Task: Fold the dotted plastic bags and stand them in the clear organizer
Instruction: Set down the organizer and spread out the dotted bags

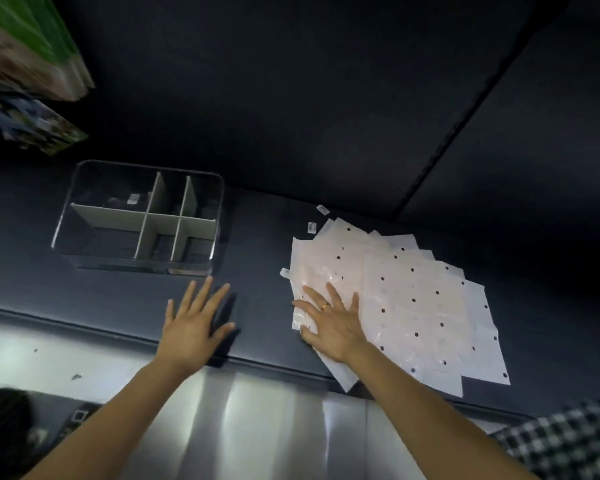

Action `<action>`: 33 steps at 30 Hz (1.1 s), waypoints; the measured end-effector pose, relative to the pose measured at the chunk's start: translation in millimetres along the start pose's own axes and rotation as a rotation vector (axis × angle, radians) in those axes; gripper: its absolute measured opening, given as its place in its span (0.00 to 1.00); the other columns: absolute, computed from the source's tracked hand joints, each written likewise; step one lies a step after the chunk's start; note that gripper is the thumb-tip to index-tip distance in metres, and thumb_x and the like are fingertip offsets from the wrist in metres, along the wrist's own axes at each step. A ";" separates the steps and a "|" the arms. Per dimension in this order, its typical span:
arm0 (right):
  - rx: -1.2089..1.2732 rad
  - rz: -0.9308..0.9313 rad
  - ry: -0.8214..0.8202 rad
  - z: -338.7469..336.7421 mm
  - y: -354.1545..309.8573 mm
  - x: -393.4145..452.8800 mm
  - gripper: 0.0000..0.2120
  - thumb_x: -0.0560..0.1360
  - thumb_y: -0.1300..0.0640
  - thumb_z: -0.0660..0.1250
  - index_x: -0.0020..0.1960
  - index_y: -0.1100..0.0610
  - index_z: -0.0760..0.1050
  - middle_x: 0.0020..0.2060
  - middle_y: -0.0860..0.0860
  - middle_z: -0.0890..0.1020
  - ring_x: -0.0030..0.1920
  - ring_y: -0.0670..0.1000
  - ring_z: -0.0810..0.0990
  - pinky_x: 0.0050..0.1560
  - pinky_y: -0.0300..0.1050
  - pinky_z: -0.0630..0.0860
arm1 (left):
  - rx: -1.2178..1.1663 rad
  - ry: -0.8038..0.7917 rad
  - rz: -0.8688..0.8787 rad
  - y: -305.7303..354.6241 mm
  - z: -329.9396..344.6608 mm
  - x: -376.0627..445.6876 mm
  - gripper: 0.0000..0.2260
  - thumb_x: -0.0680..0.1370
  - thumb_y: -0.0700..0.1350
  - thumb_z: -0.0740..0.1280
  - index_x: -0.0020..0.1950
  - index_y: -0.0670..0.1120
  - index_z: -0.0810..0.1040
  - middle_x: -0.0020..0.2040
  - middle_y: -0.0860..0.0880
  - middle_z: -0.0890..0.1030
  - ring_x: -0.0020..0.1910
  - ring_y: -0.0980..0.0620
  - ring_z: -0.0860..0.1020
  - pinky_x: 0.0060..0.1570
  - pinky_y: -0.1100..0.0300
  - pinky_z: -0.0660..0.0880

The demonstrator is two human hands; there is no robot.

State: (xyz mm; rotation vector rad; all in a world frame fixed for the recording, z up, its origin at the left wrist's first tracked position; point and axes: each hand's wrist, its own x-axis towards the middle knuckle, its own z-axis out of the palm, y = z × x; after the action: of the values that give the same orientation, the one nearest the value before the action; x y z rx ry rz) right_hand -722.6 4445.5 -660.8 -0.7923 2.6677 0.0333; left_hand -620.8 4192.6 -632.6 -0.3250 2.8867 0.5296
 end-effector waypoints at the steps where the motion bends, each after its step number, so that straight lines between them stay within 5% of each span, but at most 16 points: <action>1: -0.006 0.007 -0.008 -0.7 14.0 -4.9 0.24 0.76 0.39 0.51 0.72 0.34 0.52 0.76 0.40 0.47 0.76 0.54 0.41 0.68 0.73 0.39 | 0.013 -0.040 0.028 11.9 5.7 -5.1 0.31 0.78 0.61 0.56 0.76 0.58 0.44 0.78 0.54 0.40 0.77 0.51 0.40 0.73 0.46 0.43; 11: 0.093 0.271 -0.199 -19.3 131.8 -63.3 0.24 0.76 0.38 0.54 0.72 0.36 0.56 0.76 0.39 0.45 0.76 0.55 0.41 0.70 0.70 0.43 | 0.180 -0.406 0.185 47.6 30.4 -52.9 0.27 0.80 0.61 0.53 0.77 0.59 0.47 0.78 0.55 0.42 0.77 0.53 0.43 0.74 0.49 0.47; 14: 0.304 0.373 0.017 -23.6 119.4 -72.4 0.22 0.77 0.37 0.55 0.68 0.41 0.67 0.77 0.43 0.48 0.76 0.54 0.44 0.73 0.62 0.47 | 0.108 -0.402 0.178 54.5 25.6 -52.0 0.26 0.80 0.59 0.55 0.76 0.58 0.50 0.78 0.54 0.46 0.77 0.51 0.46 0.74 0.51 0.49; 19: 0.320 0.569 0.349 -8.7 120.1 -102.2 0.23 0.79 0.43 0.55 0.73 0.45 0.60 0.77 0.48 0.52 0.75 0.54 0.50 0.75 0.54 0.50 | 0.044 -0.209 0.212 77.1 26.0 -27.2 0.23 0.80 0.58 0.57 0.74 0.55 0.60 0.75 0.53 0.61 0.74 0.50 0.58 0.70 0.57 0.58; 23: 0.423 0.874 0.371 6.8 161.2 -120.2 0.30 0.79 0.44 0.56 0.76 0.54 0.53 0.77 0.53 0.53 0.76 0.55 0.52 0.75 0.52 0.52 | 0.075 -0.209 0.199 88.7 50.0 -11.7 0.26 0.79 0.62 0.55 0.75 0.59 0.55 0.78 0.56 0.51 0.77 0.52 0.48 0.73 0.48 0.50; 26: 0.410 0.956 0.433 23.9 185.5 -133.7 0.21 0.80 0.53 0.58 0.72 0.58 0.64 0.69 0.56 0.69 0.67 0.56 0.67 0.62 0.49 0.70 | 0.141 -0.207 0.194 85.6 66.3 -9.2 0.36 0.71 0.74 0.42 0.75 0.62 0.41 0.77 0.59 0.42 0.77 0.52 0.41 0.71 0.43 0.43; 29: 0.318 0.982 0.550 36.1 195.9 -138.3 0.13 0.81 0.59 0.56 0.55 0.61 0.77 0.53 0.57 0.80 0.53 0.55 0.76 0.46 0.46 0.73 | 0.143 -0.157 0.199 86.0 71.0 -8.0 0.49 0.55 0.78 0.25 0.74 0.59 0.39 0.76 0.60 0.41 0.77 0.53 0.42 0.70 0.43 0.41; 31: 0.361 0.961 0.628 35.0 195.3 -135.9 0.13 0.81 0.61 0.56 0.52 0.62 0.79 0.50 0.57 0.81 0.50 0.55 0.76 0.45 0.45 0.73 | 0.115 -0.162 0.197 90.8 69.4 -5.7 0.49 0.56 0.79 0.30 0.74 0.59 0.41 0.76 0.60 0.43 0.77 0.53 0.43 0.70 0.43 0.41; 33: 0.382 0.830 0.668 26.6 183.4 -126.7 0.12 0.80 0.63 0.56 0.52 0.63 0.78 0.49 0.57 0.80 0.49 0.55 0.75 0.46 0.45 0.73 | 0.011 -0.157 0.198 101.4 66.6 -5.2 0.40 0.67 0.75 0.45 0.76 0.58 0.50 0.77 0.58 0.49 0.77 0.52 0.45 0.71 0.46 0.42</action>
State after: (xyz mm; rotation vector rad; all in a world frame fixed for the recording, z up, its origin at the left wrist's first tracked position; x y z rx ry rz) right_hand -712.7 4669.7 -656.5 0.5487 3.2446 -0.6029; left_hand -631.2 4310.6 -659.5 0.0061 2.7820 0.5443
